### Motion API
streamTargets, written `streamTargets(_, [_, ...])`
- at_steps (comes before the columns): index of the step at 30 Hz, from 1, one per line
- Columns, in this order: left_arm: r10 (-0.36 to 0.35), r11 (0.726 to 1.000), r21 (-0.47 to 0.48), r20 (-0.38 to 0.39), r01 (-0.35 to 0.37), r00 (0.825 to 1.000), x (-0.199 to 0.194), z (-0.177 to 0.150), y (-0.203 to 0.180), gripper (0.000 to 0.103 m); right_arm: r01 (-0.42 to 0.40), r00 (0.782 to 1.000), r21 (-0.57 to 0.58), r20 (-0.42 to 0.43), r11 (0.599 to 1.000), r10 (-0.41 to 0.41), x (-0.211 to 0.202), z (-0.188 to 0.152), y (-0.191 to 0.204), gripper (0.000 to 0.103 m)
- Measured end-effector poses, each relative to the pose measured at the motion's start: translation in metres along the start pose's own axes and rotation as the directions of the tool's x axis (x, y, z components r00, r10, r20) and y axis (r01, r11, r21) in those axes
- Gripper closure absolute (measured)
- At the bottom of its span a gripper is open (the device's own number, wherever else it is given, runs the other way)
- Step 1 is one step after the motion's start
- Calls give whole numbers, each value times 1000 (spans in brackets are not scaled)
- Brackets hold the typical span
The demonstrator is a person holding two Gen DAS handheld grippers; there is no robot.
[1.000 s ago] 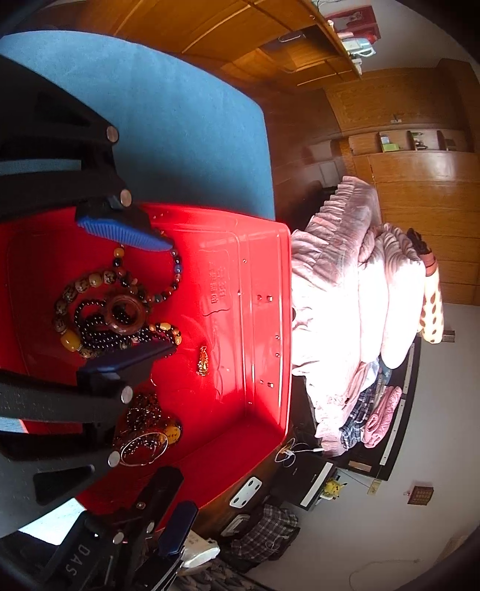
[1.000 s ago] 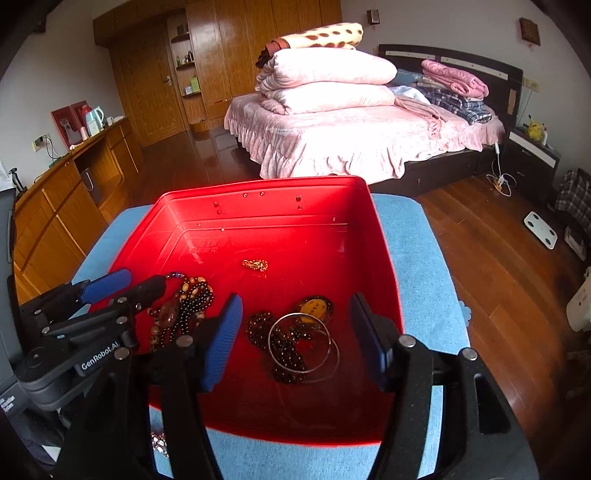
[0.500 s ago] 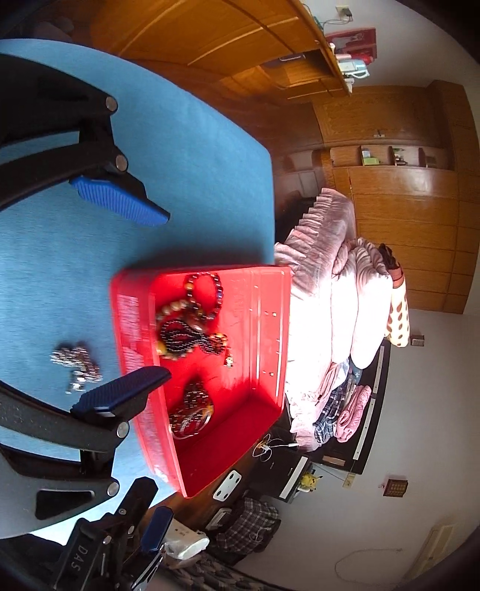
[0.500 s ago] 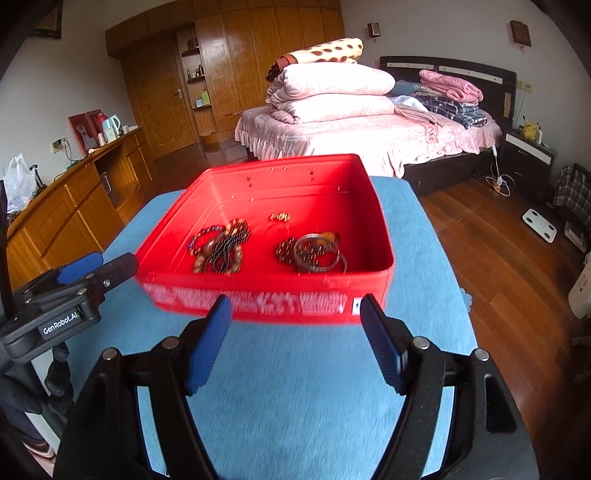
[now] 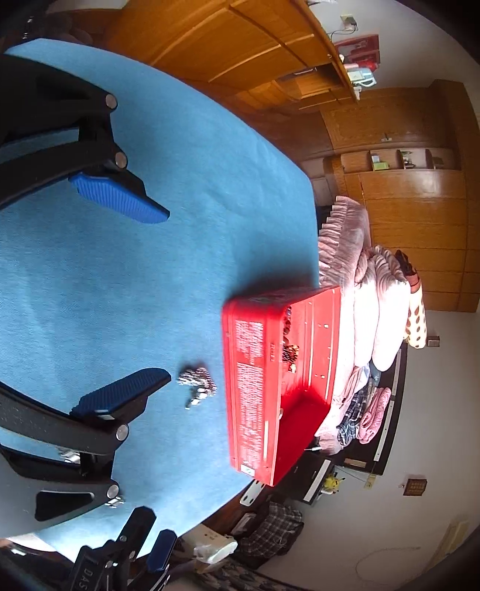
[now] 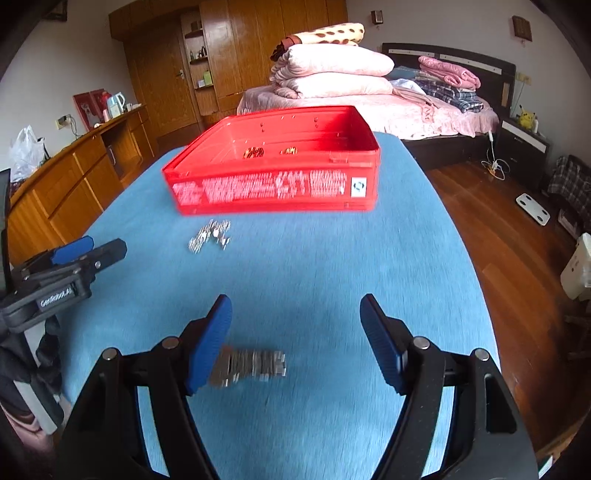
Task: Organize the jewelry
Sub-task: 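Withdraw both tools from the tin and move the right tool to the silver watch, then grasp the silver link watch band with the right tool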
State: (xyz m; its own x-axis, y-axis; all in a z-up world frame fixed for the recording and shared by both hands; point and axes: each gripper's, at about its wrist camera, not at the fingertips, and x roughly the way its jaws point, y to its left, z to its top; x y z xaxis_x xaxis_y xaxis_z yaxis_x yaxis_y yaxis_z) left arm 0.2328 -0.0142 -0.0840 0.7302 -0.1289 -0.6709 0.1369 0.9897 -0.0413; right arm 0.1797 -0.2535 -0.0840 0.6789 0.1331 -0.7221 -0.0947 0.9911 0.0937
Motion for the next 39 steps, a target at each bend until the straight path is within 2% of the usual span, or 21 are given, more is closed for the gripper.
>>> streamTargets(5, [25, 1000, 13, -5, -25, 1000, -9, -19, 0, 23, -12, 1000, -2, -20, 1000, 12, -14, -23, 8, 33])
streamTargets(11, [46, 999, 8, -21, -46, 999, -13, -33, 4, 23, -38, 999, -28, -38, 999, 37, -19, -36, 19, 36])
streamTargets(16, [50, 999, 0, -29, -50, 998, -17, -41, 7, 23, -43, 997, -22, -62, 999, 42, -13, -37, 19, 36])
streamTargets(22, [52, 999, -7, -28, -52, 998, -21, -44, 11, 23, -96, 992, -40, -84, 995, 92, -13, -42, 31, 36])
streamTargets(35, [58, 998, -28, -33, -59, 998, -16, -42, 18, 23, -166, 979, 34, -115, 986, 168, 3, -31, 34, 40])
streamTargets(39, [58, 998, -32, -39, -59, 998, -13, -42, 21, 23, -164, 979, 52, -117, 985, 169, 9, -25, 34, 40])
